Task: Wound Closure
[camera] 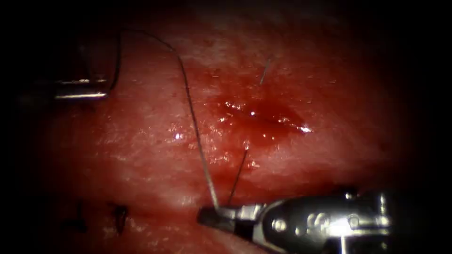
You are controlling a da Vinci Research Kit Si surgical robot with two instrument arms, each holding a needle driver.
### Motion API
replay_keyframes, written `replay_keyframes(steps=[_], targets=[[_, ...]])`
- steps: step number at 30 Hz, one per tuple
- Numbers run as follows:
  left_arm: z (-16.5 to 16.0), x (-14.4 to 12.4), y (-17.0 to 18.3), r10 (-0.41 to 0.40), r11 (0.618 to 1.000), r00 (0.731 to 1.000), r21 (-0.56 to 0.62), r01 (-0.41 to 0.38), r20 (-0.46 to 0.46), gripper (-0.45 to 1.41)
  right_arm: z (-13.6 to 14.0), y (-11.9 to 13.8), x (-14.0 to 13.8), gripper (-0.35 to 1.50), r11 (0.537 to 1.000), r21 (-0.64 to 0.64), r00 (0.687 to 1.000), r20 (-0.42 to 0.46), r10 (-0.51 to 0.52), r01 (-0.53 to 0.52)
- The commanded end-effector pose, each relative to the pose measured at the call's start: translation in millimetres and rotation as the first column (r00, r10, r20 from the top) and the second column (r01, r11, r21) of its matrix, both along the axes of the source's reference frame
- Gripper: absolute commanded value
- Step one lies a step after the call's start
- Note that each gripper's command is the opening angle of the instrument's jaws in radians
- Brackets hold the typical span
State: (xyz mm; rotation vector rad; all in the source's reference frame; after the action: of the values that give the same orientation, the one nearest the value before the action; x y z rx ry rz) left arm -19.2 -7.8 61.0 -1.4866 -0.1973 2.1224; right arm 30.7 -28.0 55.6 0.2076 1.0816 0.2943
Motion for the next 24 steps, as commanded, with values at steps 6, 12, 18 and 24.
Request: replay_keyframes(steps=[6, 12, 18, 24], targets=[[0.5, -0.5, -0.8, 0.003, 1.0, 1.0, -0.003, -0.003, -0.001, -0.45, 2.5, 1.2, -1.1, 1.48, 0.994, -0.104, 0.999, 0.025, 0.035, -0.032], [1.1, -0.1, -0.8, 0.005, 1.0, 1.0, -0.007, -0.005, -0.001, -0.45, 3.2, 3.6, -9.1, 1.36, 0.987, -0.158, 0.999, 0.052, -0.011, 0.019], [1.6, -0.6, -1.1, 0.0, 1.0, 1.0, -0.012, 0.0, -0.005, -0.45, 6.5, 8.9, -13.3, 1.15, 0.975, 0.036, 0.976, 0.028, 0.216, -0.217], [1.9, -0.9, -1.5, 0.007, 1.0, 1.0, -0.02, -0.007, -0.002, -0.45, 12.4, 14.4, -12.3, 1.03, 0.897, 0.218, 0.917, -0.016, 0.398, -0.386]])
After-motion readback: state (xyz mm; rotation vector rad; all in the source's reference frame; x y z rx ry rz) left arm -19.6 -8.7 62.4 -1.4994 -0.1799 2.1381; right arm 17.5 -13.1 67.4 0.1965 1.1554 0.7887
